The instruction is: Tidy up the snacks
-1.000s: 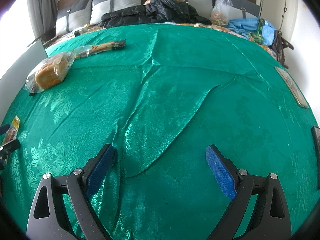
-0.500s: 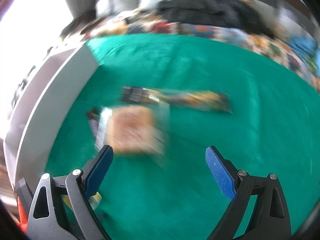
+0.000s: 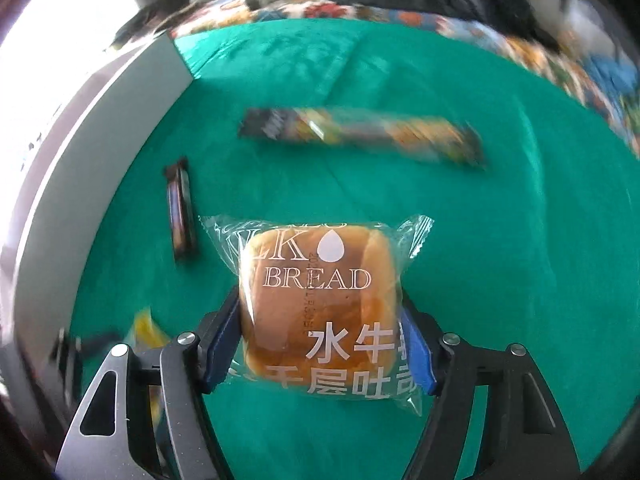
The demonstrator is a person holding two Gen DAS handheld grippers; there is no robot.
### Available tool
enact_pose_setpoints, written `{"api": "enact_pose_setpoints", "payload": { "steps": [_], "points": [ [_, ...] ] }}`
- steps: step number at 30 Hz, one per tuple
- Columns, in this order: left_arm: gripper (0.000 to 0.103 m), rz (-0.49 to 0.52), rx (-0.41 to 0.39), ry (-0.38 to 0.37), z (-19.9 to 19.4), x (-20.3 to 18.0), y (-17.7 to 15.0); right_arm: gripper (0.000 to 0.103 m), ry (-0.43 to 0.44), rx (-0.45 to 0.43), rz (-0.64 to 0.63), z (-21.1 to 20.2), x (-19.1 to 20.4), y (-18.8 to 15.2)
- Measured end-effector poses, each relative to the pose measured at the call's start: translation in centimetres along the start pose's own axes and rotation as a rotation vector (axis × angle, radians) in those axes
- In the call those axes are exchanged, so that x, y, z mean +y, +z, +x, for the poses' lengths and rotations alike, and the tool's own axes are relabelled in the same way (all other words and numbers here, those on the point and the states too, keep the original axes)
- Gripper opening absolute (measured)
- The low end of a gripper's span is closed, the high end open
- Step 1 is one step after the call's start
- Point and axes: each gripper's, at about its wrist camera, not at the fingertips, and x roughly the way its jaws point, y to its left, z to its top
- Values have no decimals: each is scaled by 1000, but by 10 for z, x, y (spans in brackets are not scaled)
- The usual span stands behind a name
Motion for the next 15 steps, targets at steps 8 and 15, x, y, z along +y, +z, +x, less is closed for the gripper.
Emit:
{"api": "enact_pose_setpoints", "payload": {
  "steps": [8, 15],
  "points": [
    [39, -81, -19, -41, -10, 3, 14, 73, 92, -51, 217, -41, -60, -105],
    [36, -221, -39, -131, -36, 16, -2, 73, 99, -72, 244, -52, -53, -134]
  ]
}}
